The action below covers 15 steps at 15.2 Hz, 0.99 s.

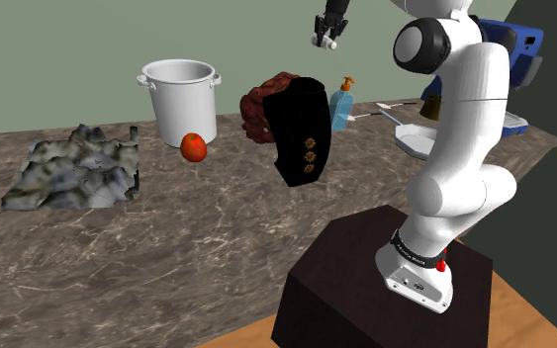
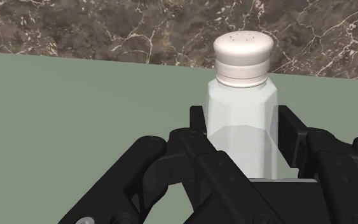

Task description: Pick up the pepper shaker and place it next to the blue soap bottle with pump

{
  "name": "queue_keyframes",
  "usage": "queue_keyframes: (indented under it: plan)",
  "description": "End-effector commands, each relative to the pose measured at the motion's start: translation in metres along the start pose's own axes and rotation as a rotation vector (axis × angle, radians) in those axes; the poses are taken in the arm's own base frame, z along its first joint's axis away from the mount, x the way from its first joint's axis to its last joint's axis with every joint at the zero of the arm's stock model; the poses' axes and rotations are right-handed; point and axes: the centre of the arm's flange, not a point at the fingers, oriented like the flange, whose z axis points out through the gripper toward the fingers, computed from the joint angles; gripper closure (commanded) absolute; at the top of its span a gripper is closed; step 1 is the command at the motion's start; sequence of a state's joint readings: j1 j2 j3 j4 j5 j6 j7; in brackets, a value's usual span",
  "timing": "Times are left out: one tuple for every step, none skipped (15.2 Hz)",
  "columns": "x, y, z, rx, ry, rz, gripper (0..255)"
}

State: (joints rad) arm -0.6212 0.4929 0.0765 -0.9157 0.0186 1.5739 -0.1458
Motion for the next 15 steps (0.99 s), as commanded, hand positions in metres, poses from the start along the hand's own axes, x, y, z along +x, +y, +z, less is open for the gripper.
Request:
queue_keyframes:
  plan:
    - [0.003,0.003,0.009,0.0,0.0,-0.001,255]
    - [0.002,0.003,0.014,0.0,0.0,-0.001,255]
    - [0.001,0.004,0.019,0.0,0.0,-0.001,255]
    - [0.0,0.004,0.024,0.0,0.0,-0.001,255]
    - [-0.001,0.004,0.029,0.0,0.0,-0.001,255]
    - [-0.002,0.004,0.035,0.0,0.0,-0.001,255]
    - [-0.003,0.004,0.04,0.0,0.0,-0.001,255]
    - [-0.004,0.004,0.045,0.0,0.0,-0.001,255]
    - [-0.005,0.004,0.05,0.0,0.0,-0.001,255]
    - [-0.006,0.005,0.055,0.0,0.0,-0.001,255]
    - [-0.006,0.005,0.061,0.0,0.0,-0.001,255]
    - [-0.007,0.005,0.066,0.0,0.0,-0.001,255]
    - [-0.008,0.005,0.071,0.0,0.0,-0.001,255]
    - [-0.009,0.005,0.076,0.0,0.0,-0.001,255]
    - [-0.01,0.005,0.081,0.0,0.0,-0.001,255]
